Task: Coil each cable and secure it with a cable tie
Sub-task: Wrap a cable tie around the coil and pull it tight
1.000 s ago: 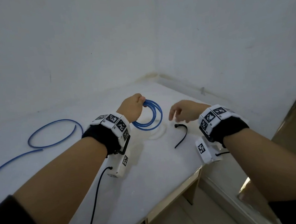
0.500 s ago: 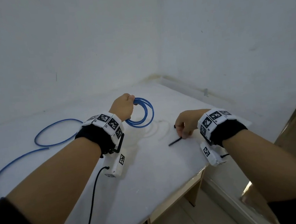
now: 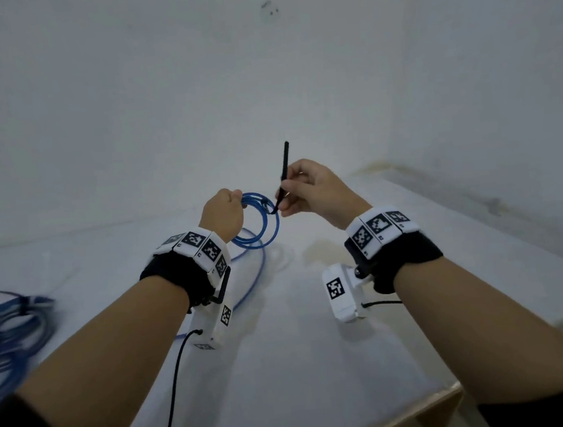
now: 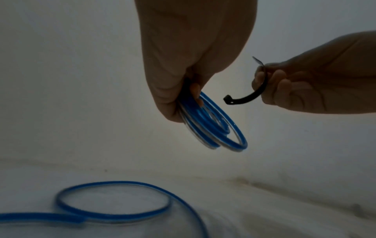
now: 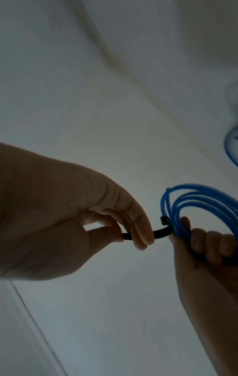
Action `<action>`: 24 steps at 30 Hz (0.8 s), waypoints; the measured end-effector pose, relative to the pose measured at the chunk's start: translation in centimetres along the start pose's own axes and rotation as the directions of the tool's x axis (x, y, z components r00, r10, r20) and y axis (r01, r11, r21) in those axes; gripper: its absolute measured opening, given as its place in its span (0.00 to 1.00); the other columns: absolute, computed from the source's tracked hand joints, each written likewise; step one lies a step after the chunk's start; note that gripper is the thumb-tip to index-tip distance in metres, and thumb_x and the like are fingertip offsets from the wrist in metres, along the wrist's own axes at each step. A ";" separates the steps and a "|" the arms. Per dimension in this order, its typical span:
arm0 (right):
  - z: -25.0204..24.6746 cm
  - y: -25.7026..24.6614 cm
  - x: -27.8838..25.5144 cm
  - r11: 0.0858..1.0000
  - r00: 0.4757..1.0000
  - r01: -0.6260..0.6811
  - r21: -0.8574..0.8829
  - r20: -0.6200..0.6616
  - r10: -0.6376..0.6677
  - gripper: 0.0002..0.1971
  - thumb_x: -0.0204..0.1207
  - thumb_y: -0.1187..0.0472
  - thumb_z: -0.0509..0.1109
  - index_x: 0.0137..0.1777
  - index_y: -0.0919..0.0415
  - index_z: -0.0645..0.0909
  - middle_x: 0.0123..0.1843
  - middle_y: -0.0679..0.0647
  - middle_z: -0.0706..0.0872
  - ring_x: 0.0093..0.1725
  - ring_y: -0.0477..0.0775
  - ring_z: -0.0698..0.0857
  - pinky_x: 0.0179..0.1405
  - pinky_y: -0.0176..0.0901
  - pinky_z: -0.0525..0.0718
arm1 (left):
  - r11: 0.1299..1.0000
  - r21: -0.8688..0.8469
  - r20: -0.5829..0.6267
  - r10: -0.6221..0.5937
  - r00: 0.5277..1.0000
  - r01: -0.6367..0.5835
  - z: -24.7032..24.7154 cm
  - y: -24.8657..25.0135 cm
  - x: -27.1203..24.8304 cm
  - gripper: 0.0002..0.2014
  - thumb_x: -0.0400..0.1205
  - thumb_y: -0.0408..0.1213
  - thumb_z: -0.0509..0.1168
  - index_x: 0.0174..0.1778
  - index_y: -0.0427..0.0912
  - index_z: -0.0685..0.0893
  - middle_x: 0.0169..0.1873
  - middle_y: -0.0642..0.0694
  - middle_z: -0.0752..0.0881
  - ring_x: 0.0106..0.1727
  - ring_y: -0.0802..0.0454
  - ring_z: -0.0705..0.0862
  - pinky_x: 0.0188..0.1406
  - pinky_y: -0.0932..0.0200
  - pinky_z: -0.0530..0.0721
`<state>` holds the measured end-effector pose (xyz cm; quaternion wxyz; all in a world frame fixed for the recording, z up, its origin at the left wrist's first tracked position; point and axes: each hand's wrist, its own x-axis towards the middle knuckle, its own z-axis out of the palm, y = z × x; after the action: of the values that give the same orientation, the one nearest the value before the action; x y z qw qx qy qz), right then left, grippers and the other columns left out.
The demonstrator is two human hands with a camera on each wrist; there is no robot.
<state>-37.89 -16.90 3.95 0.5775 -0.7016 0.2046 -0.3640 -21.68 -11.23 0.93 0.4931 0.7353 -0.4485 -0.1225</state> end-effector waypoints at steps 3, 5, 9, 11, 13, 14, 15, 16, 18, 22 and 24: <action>4.9 0.3 1.4 0.999 0.994 -0.042 -0.012 0.101 0.043 0.05 0.81 0.72 0.60 0.54 0.67 0.71 0.39 0.62 0.83 0.26 0.50 0.85 0.34 0.44 0.89 | 0.999 0.008 -0.077 -0.049 0.996 0.050 -3.7 -1.6 -0.1 0.17 0.87 0.41 0.49 0.45 0.33 0.77 0.40 0.38 0.77 0.41 0.43 0.75 0.52 0.43 0.80; 8.0 0.8 2.2 0.997 0.986 -0.074 -0.025 0.151 0.077 0.04 0.81 0.73 0.61 0.53 0.67 0.72 0.38 0.62 0.83 0.25 0.49 0.85 0.32 0.43 0.89 | 0.996 0.024 -0.100 -0.083 0.992 0.086 -6.2 -2.7 -0.4 0.18 0.86 0.40 0.48 0.36 0.38 0.77 0.35 0.40 0.77 0.37 0.42 0.75 0.47 0.45 0.80; 12.9 1.6 3.2 0.993 0.969 -0.121 -0.010 0.216 0.120 0.04 0.81 0.73 0.60 0.53 0.67 0.71 0.37 0.63 0.83 0.25 0.51 0.86 0.32 0.45 0.89 | 0.979 0.117 -0.060 -0.158 0.986 0.164 -10.3 -4.7 -1.2 0.19 0.86 0.37 0.48 0.30 0.39 0.76 0.29 0.42 0.76 0.25 0.44 0.74 0.33 0.55 0.74; 15.1 1.8 3.4 0.992 0.961 -0.127 0.003 0.250 0.122 0.05 0.81 0.73 0.60 0.53 0.66 0.70 0.37 0.65 0.82 0.26 0.52 0.87 0.32 0.45 0.89 | 0.958 0.196 -0.016 -0.211 0.977 0.210 -12.0 -5.8 -1.6 0.17 0.86 0.36 0.49 0.34 0.37 0.76 0.33 0.41 0.78 0.27 0.48 0.74 0.30 0.59 0.73; 16.9 2.1 3.6 0.992 0.955 -0.128 0.020 0.274 0.118 0.05 0.81 0.74 0.59 0.52 0.66 0.70 0.38 0.67 0.82 0.26 0.53 0.87 0.33 0.45 0.89 | 0.937 0.231 -0.011 -0.267 0.964 0.263 -13.4 -6.9 -2.0 0.16 0.87 0.35 0.50 0.34 0.37 0.75 0.30 0.42 0.77 0.26 0.51 0.73 0.26 0.63 0.73; 17.6 2.3 3.7 0.991 0.952 -0.130 0.026 0.282 0.118 0.05 0.81 0.74 0.59 0.52 0.66 0.69 0.38 0.68 0.82 0.27 0.53 0.87 0.33 0.45 0.89 | 0.926 0.239 -0.017 -0.296 0.955 0.291 -13.9 -7.4 -2.1 0.16 0.87 0.35 0.50 0.34 0.37 0.74 0.27 0.44 0.75 0.26 0.52 0.73 0.24 0.64 0.72; 18.4 2.4 3.7 0.991 0.951 -0.133 0.029 0.287 0.120 0.05 0.81 0.74 0.59 0.51 0.66 0.70 0.39 0.68 0.82 0.27 0.54 0.87 0.33 0.45 0.89 | 0.917 0.248 -0.028 -0.315 0.949 0.312 -14.5 -7.9 -2.2 0.16 0.87 0.35 0.50 0.34 0.36 0.74 0.26 0.45 0.74 0.26 0.53 0.73 0.23 0.65 0.73; 18.9 2.5 3.8 0.990 0.949 -0.137 0.031 0.289 0.123 0.04 0.81 0.74 0.59 0.51 0.66 0.70 0.39 0.68 0.82 0.28 0.54 0.87 0.33 0.45 0.89 | 0.906 0.253 -0.032 -0.341 0.939 0.338 -14.9 -8.2 -2.4 0.17 0.87 0.35 0.50 0.33 0.36 0.74 0.26 0.46 0.74 0.26 0.54 0.73 0.20 0.66 0.73; 19.9 2.9 3.9 0.988 0.944 -0.150 0.033 0.301 0.133 0.04 0.81 0.74 0.59 0.52 0.66 0.70 0.40 0.68 0.82 0.30 0.56 0.87 0.33 0.45 0.90 | 0.897 0.257 -0.022 -0.367 0.930 0.360 -15.6 -8.8 -2.7 0.18 0.87 0.33 0.51 0.29 0.39 0.71 0.26 0.47 0.74 0.26 0.56 0.73 0.12 0.73 0.71; 21.4 3.4 4.0 0.980 0.931 -0.185 0.067 0.331 0.153 0.05 0.81 0.75 0.59 0.50 0.66 0.70 0.40 0.66 0.83 0.31 0.58 0.88 0.34 0.45 0.90 | 0.872 0.245 0.030 -0.444 0.896 0.424 -16.2 -9.5 -3.1 0.18 0.87 0.30 0.51 0.29 0.43 0.69 0.29 0.48 0.73 0.28 0.58 0.74 0.11 0.76 0.70; 21.8 3.7 3.9 0.973 0.922 -0.216 0.084 0.344 0.175 0.04 0.82 0.74 0.58 0.48 0.66 0.71 0.40 0.66 0.84 0.33 0.60 0.88 0.35 0.45 0.90 | 0.860 0.232 0.043 -0.476 0.878 0.455 -16.3 -9.5 -3.3 0.17 0.87 0.30 0.51 0.30 0.44 0.69 0.30 0.48 0.73 0.28 0.58 0.74 0.15 0.74 0.75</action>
<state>-18.52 -6.16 0.04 0.6783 -0.6933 0.1502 -0.1917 -8.36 2.44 0.02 0.3435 0.8638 -0.2919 -0.2249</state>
